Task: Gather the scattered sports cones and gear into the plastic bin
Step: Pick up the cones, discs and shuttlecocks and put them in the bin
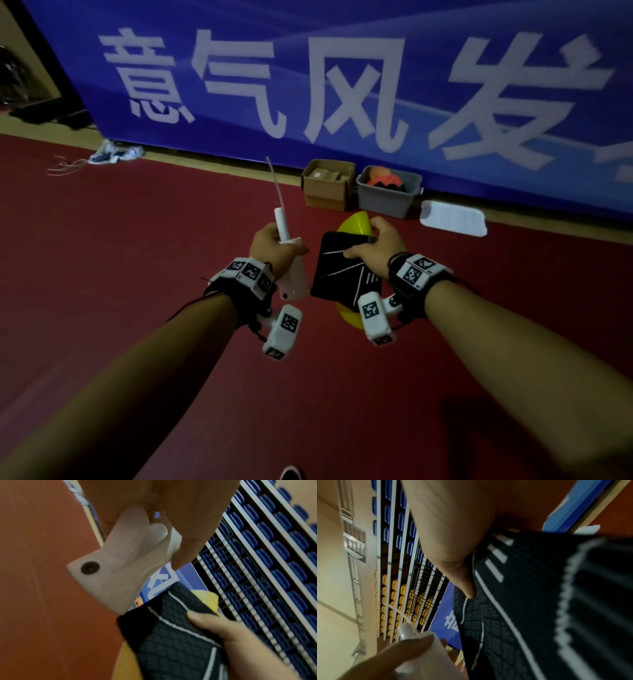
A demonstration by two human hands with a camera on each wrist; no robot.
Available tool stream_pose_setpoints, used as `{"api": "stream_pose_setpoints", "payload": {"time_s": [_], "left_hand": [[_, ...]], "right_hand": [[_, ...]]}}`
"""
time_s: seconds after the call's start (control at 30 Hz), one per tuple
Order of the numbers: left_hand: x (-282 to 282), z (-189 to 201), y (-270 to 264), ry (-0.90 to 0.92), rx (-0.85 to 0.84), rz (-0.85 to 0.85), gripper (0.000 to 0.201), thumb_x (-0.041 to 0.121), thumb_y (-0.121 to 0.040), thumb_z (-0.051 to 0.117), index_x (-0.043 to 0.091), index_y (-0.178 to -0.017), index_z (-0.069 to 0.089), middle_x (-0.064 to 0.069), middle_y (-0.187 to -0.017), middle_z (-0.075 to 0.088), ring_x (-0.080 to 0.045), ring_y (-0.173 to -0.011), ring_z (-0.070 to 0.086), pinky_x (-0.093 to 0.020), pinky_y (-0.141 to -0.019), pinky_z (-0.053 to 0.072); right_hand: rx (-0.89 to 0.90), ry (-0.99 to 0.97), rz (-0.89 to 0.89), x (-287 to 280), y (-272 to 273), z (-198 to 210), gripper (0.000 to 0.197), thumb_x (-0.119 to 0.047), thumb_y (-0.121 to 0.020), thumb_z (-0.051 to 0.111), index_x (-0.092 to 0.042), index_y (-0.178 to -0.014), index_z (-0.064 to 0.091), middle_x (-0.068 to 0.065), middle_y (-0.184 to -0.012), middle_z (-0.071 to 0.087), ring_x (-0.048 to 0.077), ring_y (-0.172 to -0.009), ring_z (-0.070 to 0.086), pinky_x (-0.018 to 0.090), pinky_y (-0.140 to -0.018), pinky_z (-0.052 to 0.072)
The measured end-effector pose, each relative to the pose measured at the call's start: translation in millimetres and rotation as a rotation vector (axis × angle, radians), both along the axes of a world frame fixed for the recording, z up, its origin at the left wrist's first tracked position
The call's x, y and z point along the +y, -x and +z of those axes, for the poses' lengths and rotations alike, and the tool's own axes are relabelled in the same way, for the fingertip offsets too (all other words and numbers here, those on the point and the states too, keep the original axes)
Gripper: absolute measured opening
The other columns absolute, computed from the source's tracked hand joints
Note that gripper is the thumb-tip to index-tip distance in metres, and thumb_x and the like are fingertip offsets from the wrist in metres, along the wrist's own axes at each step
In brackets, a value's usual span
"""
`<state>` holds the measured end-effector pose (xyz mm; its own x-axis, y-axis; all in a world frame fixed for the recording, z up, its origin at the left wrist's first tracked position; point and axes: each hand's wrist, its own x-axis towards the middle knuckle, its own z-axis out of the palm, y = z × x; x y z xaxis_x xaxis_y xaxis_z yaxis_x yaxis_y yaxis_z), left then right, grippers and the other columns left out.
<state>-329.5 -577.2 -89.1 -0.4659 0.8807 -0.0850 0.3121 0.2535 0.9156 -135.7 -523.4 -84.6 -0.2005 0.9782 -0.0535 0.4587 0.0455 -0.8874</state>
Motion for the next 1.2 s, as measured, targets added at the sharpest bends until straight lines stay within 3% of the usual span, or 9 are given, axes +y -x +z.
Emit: {"api": "stream_pose_setpoints", "payload": {"time_s": [0.1,0.23,0.4,0.53,0.67,0.73,0.87,1.0,1.2], "left_hand": [[52,11,40,0.014,0.014,-0.014,0.033,0.017,-0.078,0.078,0.004,-0.102,0.06,-0.009,-0.089,0.059,-0.025,-0.079,0.057,-0.025,-0.055,0.038],[128,25,63,-0.026,-0.029,-0.041,0.024,0.016,-0.08,0.075,0.007,-0.093,0.057,-0.002,-0.074,0.055,-0.015,-0.064,0.053,-0.023,-0.049,0.036],[215,15,60,-0.006,-0.049,-0.167,0.021,0.018,-0.081,0.075,0.009,-0.09,0.059,-0.001,-0.074,0.057,-0.014,-0.064,0.054,-0.023,-0.05,0.039],[291,0,54,0.052,-0.082,-0.18,0.022,0.019,-0.08,0.076,0.009,-0.092,0.061,-0.001,-0.074,0.058,-0.014,-0.064,0.055,-0.024,-0.053,0.042],[378,-9,46,0.064,-0.083,-0.203,0.022,0.017,-0.079,0.075,0.007,-0.094,0.063,-0.008,-0.082,0.064,-0.024,-0.075,0.061,-0.032,-0.067,0.049],[424,-9,42,0.063,-0.06,-0.219,0.02,0.016,-0.08,0.074,0.007,-0.095,0.063,-0.006,-0.081,0.062,-0.022,-0.072,0.06,-0.03,-0.063,0.048],[526,6,28,0.056,0.001,-0.247,0.011,0.013,-0.082,0.072,0.012,-0.08,0.062,-0.004,-0.073,0.06,-0.023,-0.072,0.059,-0.024,-0.054,0.044],[615,17,17,-0.013,0.066,-0.281,0.02,0.011,-0.077,0.076,0.016,-0.073,0.057,-0.007,-0.079,0.063,-0.023,-0.074,0.061,-0.027,-0.062,0.047],[753,0,3,0.019,0.097,-0.304,0.021,0.013,-0.077,0.078,0.014,-0.078,0.057,0.001,-0.075,0.058,-0.018,-0.071,0.058,-0.025,-0.057,0.043]], "right_hand": [[0.036,0.001,-0.043,37,37,14,0.043,-0.013,-0.075,0.079,-0.014,-0.108,0.052,-0.005,-0.09,0.056,0.015,-0.077,0.054,0.023,-0.057,0.041],[0.069,-0.006,-0.142,91,64,23,0.046,-0.017,-0.074,0.079,-0.015,-0.11,0.051,0.003,-0.103,0.061,0.024,-0.088,0.06,0.031,-0.07,0.047],[0.036,0.007,-0.219,172,59,14,0.045,-0.017,-0.069,0.082,-0.013,-0.103,0.052,0.008,-0.099,0.064,0.026,-0.085,0.064,0.039,-0.077,0.055],[0.12,0.075,-0.308,245,46,-5,0.057,-0.016,-0.069,0.082,-0.017,-0.118,0.055,0.006,-0.105,0.066,0.027,-0.093,0.065,0.041,-0.085,0.055],[0.162,0.104,-0.357,331,31,-27,0.047,-0.013,-0.067,0.082,-0.014,-0.107,0.058,0.007,-0.099,0.069,0.028,-0.088,0.067,0.046,-0.085,0.055],[0.187,0.109,-0.349,376,25,-31,0.057,-0.011,-0.069,0.081,-0.015,-0.119,0.056,0.006,-0.103,0.068,0.029,-0.092,0.066,0.043,-0.086,0.055],[0.198,0.083,-0.32,480,5,-18,0.047,-0.009,-0.072,0.08,-0.015,-0.111,0.054,-0.006,-0.105,0.061,0.024,-0.095,0.063,0.031,-0.078,0.051],[0.099,0.044,-0.296,579,-13,2,0.047,-0.013,-0.067,0.082,-0.023,-0.105,0.056,-0.002,-0.097,0.064,0.024,-0.09,0.064,0.03,-0.073,0.052],[-0.1,0.029,-0.294,708,-29,-12,0.044,-0.023,-0.064,0.083,-0.026,-0.096,0.054,-0.001,-0.093,0.065,0.022,-0.084,0.063,0.03,-0.074,0.052]]}}
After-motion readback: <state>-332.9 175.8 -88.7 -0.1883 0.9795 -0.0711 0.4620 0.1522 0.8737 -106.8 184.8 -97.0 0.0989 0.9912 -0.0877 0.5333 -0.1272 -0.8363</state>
